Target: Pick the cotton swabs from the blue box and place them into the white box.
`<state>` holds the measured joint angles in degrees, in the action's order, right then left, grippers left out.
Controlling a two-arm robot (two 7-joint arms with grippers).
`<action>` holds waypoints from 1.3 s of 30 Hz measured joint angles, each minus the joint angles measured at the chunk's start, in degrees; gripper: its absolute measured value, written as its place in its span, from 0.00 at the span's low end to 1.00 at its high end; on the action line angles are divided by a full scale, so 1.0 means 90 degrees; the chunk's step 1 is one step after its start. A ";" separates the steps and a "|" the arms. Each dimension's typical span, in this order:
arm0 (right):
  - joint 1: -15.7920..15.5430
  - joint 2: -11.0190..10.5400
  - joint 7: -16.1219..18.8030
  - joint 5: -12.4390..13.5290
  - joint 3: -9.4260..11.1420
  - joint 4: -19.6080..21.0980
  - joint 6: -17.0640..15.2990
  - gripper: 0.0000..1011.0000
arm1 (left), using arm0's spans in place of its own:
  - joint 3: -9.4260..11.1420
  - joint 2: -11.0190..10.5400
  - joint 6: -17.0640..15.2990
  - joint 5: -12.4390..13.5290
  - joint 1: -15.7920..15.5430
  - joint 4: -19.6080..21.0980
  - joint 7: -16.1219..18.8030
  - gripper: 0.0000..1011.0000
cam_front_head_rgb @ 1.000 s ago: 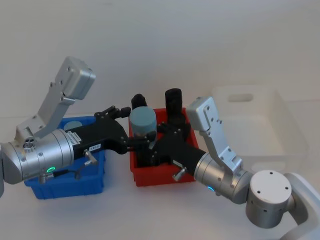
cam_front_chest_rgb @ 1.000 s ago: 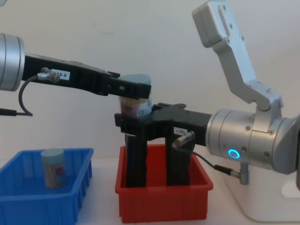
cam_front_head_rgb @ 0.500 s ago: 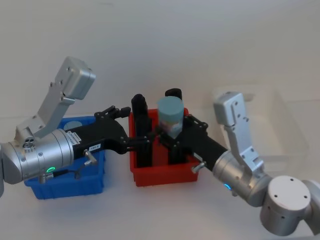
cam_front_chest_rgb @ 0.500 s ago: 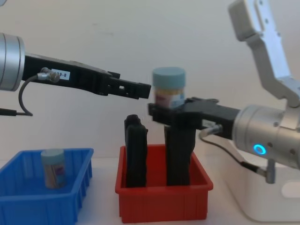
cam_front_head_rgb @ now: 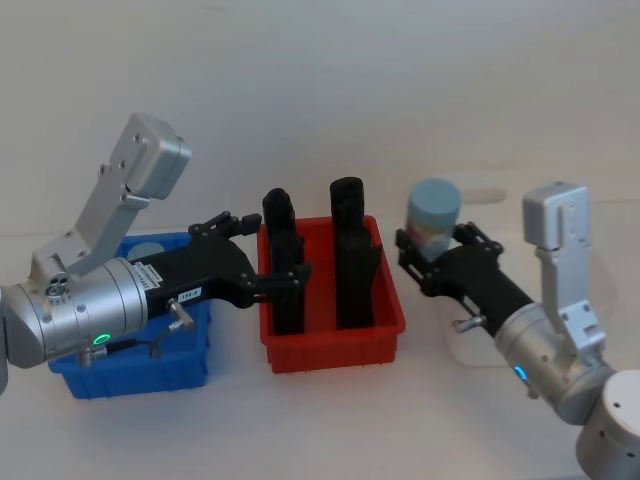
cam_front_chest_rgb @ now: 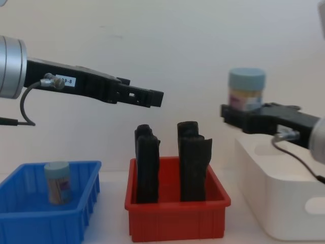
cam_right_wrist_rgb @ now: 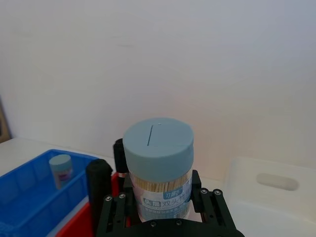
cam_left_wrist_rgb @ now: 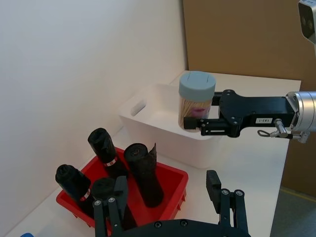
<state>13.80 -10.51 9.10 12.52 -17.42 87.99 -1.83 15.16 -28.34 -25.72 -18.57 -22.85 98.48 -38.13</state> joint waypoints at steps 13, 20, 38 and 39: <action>-0.0212 -0.0347 -0.0889 0.0307 0.0409 0.0003 -0.0053 0.63 | 0.0000 0.0000 0.0000 0.0000 0.0000 0.0000 0.0000 0.99; -0.0046 -0.0433 -0.1244 0.0445 0.0629 -0.0484 -0.0201 0.63 | 0.0000 0.0000 0.0000 0.0000 0.0000 0.0000 0.0000 0.99; 0.0325 -0.0447 -0.1323 0.0577 0.0842 -0.1313 -0.0258 0.89 | 0.0000 0.0000 0.0001 0.0000 0.0000 0.0000 0.0000 0.99; 0.0333 -0.0447 -0.1311 0.0582 0.0849 -0.1334 -0.0236 0.93 | 0.0000 0.0000 0.0000 0.0000 0.0000 0.0000 0.0000 0.99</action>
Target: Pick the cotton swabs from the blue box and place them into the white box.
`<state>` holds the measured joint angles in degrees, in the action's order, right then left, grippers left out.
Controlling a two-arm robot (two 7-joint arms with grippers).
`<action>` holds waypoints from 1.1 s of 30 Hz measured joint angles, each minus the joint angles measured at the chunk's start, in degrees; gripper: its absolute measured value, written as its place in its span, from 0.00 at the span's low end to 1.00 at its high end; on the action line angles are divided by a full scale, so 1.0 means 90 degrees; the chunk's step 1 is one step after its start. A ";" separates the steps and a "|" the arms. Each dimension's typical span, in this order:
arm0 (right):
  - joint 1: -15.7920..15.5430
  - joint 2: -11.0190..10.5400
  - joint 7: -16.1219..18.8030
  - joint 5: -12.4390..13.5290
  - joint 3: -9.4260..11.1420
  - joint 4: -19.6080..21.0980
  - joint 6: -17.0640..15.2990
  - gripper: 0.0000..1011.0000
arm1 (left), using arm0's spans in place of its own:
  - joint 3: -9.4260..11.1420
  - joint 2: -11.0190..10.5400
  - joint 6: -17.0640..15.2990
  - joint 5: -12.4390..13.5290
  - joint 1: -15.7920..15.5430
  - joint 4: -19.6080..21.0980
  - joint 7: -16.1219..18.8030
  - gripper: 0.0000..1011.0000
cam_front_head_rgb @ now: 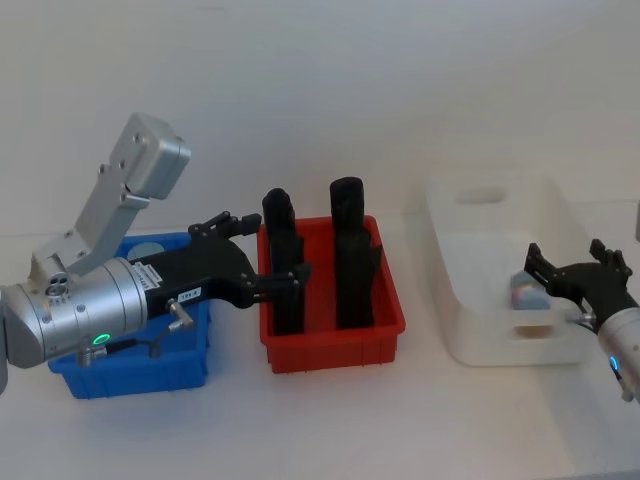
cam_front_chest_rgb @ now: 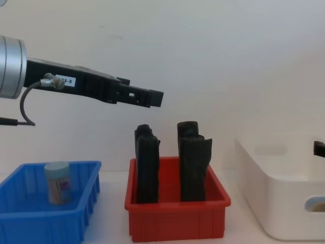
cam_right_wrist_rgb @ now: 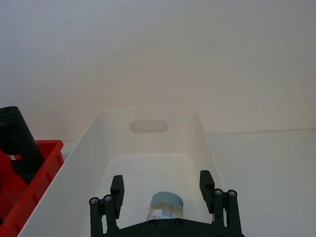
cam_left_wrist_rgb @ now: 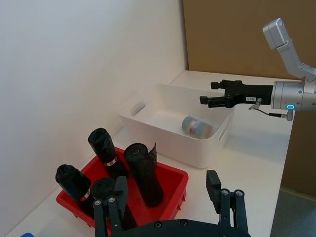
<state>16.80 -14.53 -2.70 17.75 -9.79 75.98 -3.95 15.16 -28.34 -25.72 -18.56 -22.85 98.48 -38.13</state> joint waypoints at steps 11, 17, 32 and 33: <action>-0.0012 0.0000 0.0006 0.0007 0.0054 -0.0030 0.0382 0.99 | 0.0000 0.0000 0.0000 0.0000 0.0000 0.0000 0.0000 0.99; -0.0089 -0.0012 -0.0070 -0.0027 0.0093 0.0079 0.0729 0.99 | 0.0000 0.0000 0.0000 0.0000 0.0000 0.0000 0.0000 0.99; -0.0399 -0.0103 0.0020 -0.0054 0.0034 0.0537 0.0722 0.99 | 0.0122 0.0074 0.0283 0.0070 0.0103 -0.0055 0.0429 0.99; -0.0439 -0.0114 0.0040 -0.0056 0.0025 0.0594 0.0709 0.99 | 0.0134 0.0083 0.0314 0.0080 0.0114 -0.0061 0.0473 0.99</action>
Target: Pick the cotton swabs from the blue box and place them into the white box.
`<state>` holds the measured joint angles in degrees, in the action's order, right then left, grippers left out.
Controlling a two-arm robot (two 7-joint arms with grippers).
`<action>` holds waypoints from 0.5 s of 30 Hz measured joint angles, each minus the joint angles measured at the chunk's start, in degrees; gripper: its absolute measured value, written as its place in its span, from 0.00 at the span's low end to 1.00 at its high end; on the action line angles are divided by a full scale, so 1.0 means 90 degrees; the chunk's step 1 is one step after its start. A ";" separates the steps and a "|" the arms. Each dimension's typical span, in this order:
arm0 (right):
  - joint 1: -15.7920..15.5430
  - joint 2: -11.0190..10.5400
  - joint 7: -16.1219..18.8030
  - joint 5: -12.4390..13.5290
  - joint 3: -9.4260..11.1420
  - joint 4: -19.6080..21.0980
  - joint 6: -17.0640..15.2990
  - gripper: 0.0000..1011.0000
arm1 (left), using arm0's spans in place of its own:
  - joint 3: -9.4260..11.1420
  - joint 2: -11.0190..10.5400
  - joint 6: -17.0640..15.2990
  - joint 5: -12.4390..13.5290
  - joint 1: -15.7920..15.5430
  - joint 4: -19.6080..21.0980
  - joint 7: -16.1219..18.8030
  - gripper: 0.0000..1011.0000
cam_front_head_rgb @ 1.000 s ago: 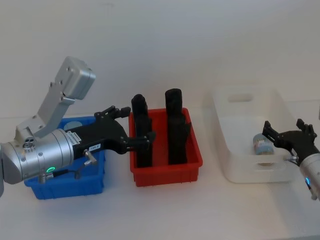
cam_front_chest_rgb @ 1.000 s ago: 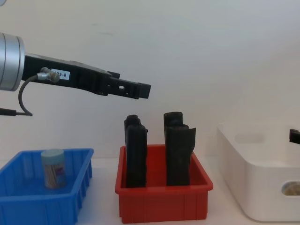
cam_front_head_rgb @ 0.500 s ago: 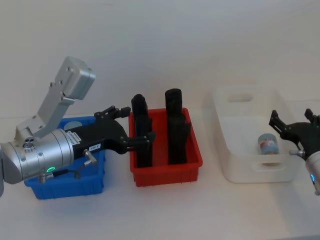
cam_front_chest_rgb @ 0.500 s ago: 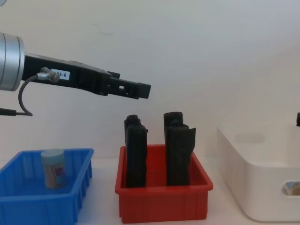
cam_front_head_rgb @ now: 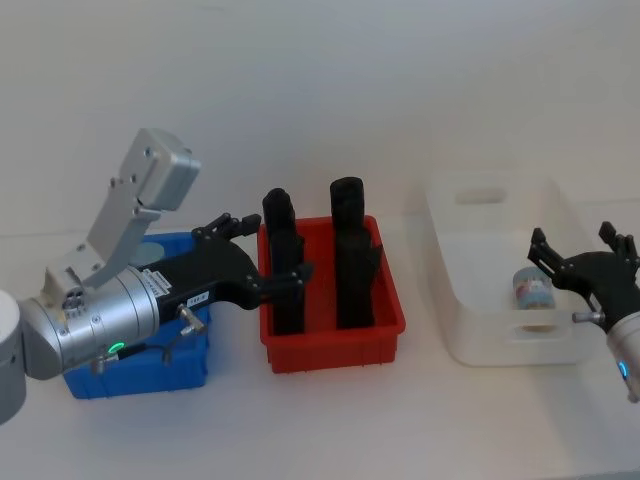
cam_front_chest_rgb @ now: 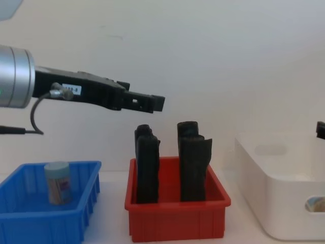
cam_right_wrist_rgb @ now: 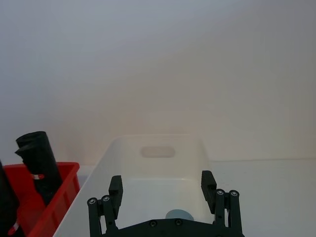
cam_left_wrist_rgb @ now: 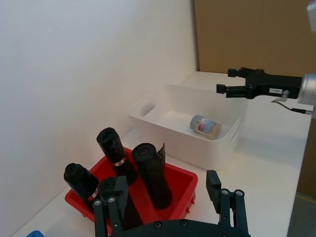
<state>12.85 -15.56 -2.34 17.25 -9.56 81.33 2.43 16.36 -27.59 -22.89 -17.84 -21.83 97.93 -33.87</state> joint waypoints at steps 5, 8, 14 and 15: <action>-0.0303 -0.0082 0.0136 -0.0018 -0.0075 0.0440 -0.0094 0.99 | 0.0132 0.0078 0.0298 0.0087 0.0116 -0.0067 0.0449 0.99; -0.0433 -0.0118 0.0196 -0.0024 -0.0110 0.0631 -0.0140 0.99 | 0.0207 0.0121 0.0466 0.0135 0.0176 -0.0104 0.0696 0.99; -0.0825 -0.0230 0.0374 -0.0048 -0.0208 0.1203 -0.0267 0.99 | 0.0353 0.0211 0.0809 0.0235 0.0305 -0.0180 0.1218 0.99; -0.0825 -0.0230 0.0374 -0.0048 -0.0208 0.1203 -0.0267 0.99 | 0.0371 0.0222 0.0853 0.0248 0.0320 -0.0190 0.1280 0.99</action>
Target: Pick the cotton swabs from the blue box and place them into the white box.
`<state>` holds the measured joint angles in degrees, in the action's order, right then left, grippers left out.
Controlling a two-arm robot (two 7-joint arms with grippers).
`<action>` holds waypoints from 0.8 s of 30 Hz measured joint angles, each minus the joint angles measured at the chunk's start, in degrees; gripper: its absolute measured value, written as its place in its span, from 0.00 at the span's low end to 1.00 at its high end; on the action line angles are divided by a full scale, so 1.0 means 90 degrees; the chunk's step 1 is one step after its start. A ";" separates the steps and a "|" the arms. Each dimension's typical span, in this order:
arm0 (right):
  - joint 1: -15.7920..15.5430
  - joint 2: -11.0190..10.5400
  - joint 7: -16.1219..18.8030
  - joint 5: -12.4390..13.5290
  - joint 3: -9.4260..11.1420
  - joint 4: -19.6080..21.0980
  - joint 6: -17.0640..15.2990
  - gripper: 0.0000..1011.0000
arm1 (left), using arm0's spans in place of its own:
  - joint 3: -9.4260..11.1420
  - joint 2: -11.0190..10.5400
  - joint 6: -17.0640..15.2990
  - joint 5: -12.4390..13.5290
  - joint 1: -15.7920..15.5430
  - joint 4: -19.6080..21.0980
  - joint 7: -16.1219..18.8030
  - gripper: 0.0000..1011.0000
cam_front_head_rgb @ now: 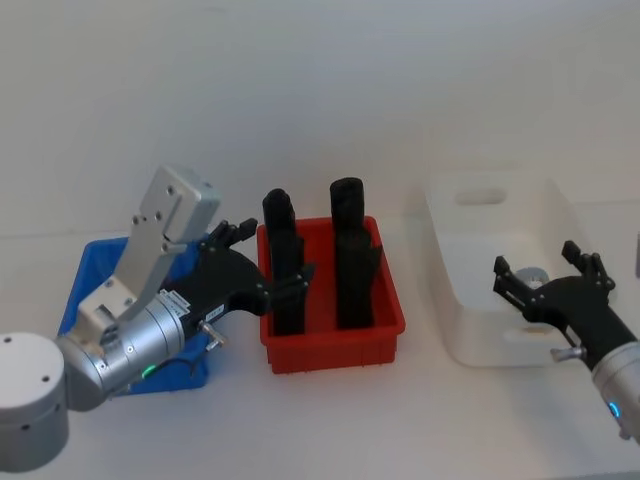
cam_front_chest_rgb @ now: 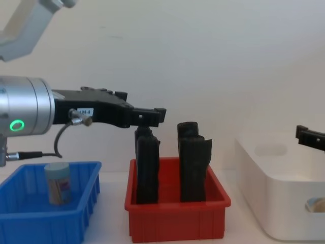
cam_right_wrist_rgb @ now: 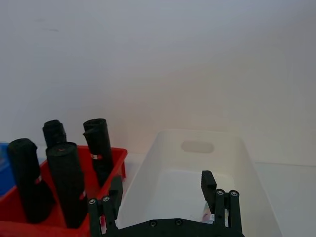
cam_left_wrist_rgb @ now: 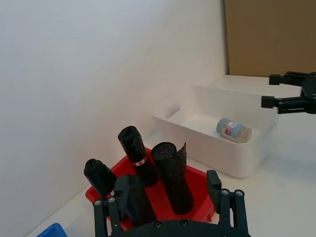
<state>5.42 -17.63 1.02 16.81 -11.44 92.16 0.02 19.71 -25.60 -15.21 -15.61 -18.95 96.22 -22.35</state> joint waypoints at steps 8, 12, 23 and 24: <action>-0.0459 -0.0128 0.0207 -0.0027 -0.0112 0.0669 -0.0147 0.99 | 0.0186 0.0110 0.0425 0.0124 0.0159 -0.0092 0.0641 0.99; -0.0621 -0.0175 0.0279 -0.0039 -0.0154 0.0905 -0.0200 0.99 | 0.0295 0.0176 0.0674 0.0192 0.0252 -0.0146 0.1004 0.99; -0.0696 -0.0191 0.0312 -0.0042 -0.0170 0.1009 -0.0223 0.99 | 0.0551 0.0328 0.1261 0.0363 0.0470 -0.0273 0.1896 0.99; -0.0696 -0.0191 0.0312 -0.0042 -0.0170 0.1009 -0.0223 0.99 | 0.0569 0.0339 0.1299 0.0375 0.0484 -0.0281 0.1954 0.99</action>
<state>-0.84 -19.35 3.83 16.43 -12.97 101.24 -1.99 24.82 -22.55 -3.52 -12.24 -14.60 93.69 -4.76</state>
